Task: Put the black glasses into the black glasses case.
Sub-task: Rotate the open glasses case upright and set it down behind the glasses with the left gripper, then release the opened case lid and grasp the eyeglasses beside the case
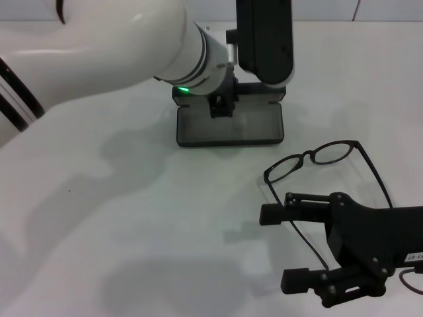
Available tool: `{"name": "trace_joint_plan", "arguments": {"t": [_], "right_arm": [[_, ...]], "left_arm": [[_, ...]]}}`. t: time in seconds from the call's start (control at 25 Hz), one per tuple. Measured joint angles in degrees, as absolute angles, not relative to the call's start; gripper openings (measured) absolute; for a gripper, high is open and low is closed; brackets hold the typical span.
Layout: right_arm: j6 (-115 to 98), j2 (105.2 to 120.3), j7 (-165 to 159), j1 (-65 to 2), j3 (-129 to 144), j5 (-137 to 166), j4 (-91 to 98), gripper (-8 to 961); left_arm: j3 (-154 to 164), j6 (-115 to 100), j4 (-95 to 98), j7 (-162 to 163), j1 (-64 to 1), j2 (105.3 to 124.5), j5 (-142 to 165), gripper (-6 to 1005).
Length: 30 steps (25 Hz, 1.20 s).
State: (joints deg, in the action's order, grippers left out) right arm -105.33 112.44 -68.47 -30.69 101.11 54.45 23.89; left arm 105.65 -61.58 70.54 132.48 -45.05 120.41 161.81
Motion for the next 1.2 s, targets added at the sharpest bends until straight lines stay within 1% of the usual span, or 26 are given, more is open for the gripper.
{"name": "trace_joint_plan", "arguments": {"t": [0.68, 0.84, 0.88, 0.92, 0.96, 1.0, 1.08, 1.2], "right_arm": [[-104.7, 112.18, -68.5, -30.0, 100.4, 54.6, 23.9, 833], [-104.3, 111.96, -68.5, -29.7, 100.2, 54.6, 23.9, 831], [-103.5, 111.73, -68.5, -29.5, 100.2, 54.8, 23.9, 831], [-102.4, 111.49, -68.5, -29.4, 100.2, 55.2, 23.9, 830], [-101.0, 111.11, -68.6, -29.3, 100.2, 55.8, 23.9, 830], [-98.5, 110.58, -69.0, -29.3, 100.2, 57.0, 24.1, 830], [-96.1, 109.65, -69.7, -29.2, 100.1, 58.2, 24.6, 829], [-96.3, 107.35, -71.1, -28.0, 98.2, 59.2, 28.2, 828]], "left_arm": [[107.4, -61.8, 69.3, 132.2, -45.0, 120.27, 162.1, 215], [107.1, -62.8, 70.7, 132.8, -44.7, 120.29, 162.0, 284], [106.9, -63.5, 72.0, 133.0, -44.3, 120.25, 162.0, 301], [106.7, -64.1, 73.7, 133.2, -43.9, 120.21, 162.0, 401], [105.7, -66.2, 78.7, 133.3, -42.0, 120.20, 161.9, 501], [105.7, -66.2, 78.7, 133.3, -42.0, 120.20, 161.9, 501], [104.9, -67.4, 84.7, 133.5, -39.5, 120.21, 161.9, 501], [103.3, -67.9, 97.2, 134.1, -34.0, 120.18, 161.9, 502]]}}
